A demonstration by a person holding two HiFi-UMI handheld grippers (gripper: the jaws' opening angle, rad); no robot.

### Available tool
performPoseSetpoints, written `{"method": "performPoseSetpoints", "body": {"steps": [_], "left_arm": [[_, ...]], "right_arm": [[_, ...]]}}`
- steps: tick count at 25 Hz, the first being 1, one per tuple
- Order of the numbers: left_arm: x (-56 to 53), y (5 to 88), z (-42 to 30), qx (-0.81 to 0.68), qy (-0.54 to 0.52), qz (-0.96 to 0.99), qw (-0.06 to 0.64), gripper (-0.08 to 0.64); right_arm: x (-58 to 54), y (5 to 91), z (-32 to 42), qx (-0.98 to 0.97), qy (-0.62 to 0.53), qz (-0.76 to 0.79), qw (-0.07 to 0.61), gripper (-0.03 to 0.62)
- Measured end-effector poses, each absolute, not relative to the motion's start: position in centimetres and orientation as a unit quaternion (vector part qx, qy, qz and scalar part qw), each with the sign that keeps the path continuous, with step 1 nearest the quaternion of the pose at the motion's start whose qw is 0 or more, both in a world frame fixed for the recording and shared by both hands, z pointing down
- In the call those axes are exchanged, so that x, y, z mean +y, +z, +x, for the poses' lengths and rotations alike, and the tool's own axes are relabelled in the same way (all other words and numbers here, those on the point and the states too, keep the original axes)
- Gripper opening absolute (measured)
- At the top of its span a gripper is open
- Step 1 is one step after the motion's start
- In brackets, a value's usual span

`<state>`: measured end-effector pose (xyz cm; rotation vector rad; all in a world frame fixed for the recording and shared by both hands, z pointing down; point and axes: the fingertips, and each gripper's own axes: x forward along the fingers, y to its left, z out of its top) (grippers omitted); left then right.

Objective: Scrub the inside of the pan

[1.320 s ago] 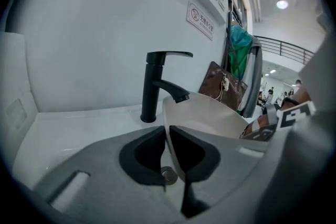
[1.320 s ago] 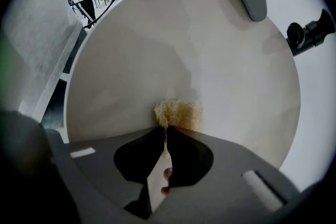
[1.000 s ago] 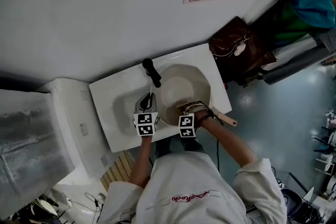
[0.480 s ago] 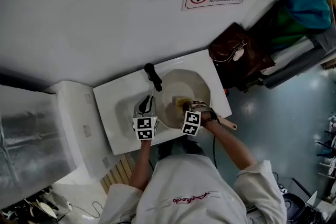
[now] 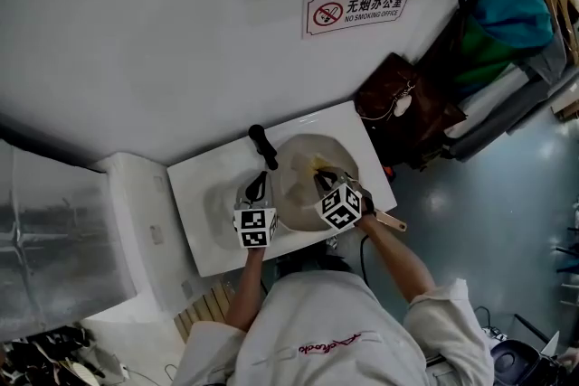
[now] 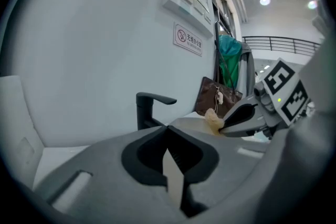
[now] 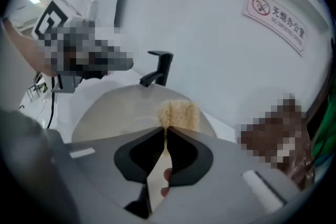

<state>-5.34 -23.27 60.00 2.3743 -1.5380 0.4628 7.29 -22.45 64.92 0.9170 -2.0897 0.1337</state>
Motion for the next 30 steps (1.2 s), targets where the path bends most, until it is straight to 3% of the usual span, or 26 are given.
{"method": "performPoseSetpoints", "body": {"steps": [6,11,30], "left_arm": [[-23.7,58.2,-2.9,-0.515,0.15,0.835,0.125,0.0],[-24.4,56.2,-1.2,-0.504,0.141,0.845,0.108,0.0],[-26.1,47.9,-0.5,-0.517,0.088,0.85,0.044,0.0]], "right_arm": [[-24.1,59.4,9.3,-0.841,0.073,0.453,0.287,0.025],[-24.6,56.1,11.4,-0.837,0.07,0.494,0.224,0.025],[-23.7,46.4,19.4,-0.795,0.015,0.595,0.116,0.025]]}}
